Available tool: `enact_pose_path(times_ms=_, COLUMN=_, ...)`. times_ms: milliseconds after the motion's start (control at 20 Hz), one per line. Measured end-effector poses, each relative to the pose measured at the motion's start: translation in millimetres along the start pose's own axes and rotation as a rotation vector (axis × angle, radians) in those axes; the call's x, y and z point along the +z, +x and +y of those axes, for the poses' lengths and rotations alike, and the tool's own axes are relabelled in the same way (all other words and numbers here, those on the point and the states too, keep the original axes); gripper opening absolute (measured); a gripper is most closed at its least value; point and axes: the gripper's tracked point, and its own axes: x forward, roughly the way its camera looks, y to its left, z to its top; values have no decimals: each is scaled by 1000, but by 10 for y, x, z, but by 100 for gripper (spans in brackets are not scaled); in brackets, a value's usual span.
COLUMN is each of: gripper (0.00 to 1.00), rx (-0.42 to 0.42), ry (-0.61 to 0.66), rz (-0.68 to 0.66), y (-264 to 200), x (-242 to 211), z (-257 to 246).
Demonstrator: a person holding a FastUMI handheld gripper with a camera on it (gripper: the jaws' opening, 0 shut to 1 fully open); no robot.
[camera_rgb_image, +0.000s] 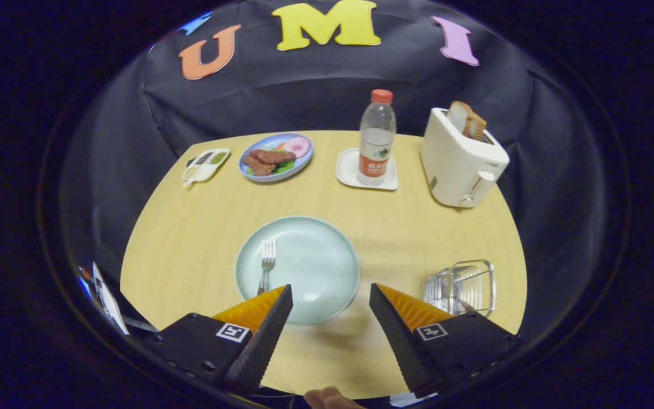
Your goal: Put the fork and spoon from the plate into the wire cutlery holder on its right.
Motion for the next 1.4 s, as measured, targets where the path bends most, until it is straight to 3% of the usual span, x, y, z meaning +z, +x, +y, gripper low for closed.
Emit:
enact_pose_path(times_ms=350, gripper=91, rx=20, ry=11, rz=34, y=536, x=-263, z=662)
enact_pose_path(times_ms=650, gripper=69, rx=-48, ry=46, rz=30, y=857, x=-333, z=724)
enact_pose_path(times_ms=800, gripper=39, rx=-70, ry=42, rz=65, y=941, x=-421, z=731)
enact_pose_path(times_ms=850, gripper=35, rx=-60, ry=44, rz=67, y=965, x=-432, z=761)
enact_pose_path(times_ms=950, gripper=38, rx=-65, ry=44, rz=71, y=1012, x=-443, z=757)
enact_pose_path(times_ms=1000, gripper=21, rx=-66, ry=41, rz=76, y=960, x=-460, z=772)
enact_pose_path(times_ms=1200, gripper=21, rx=-35, ry=-5, rz=54, y=878, x=-401, z=825)
enact_pose_path(times_ms=1250, gripper=12, rx=-16, ry=-12, rz=57, y=886, x=-402, z=866)
enact_pose_path(times_ms=1400, gripper=11, rx=-8, ry=-8, rz=60, y=862, x=-428, z=786)
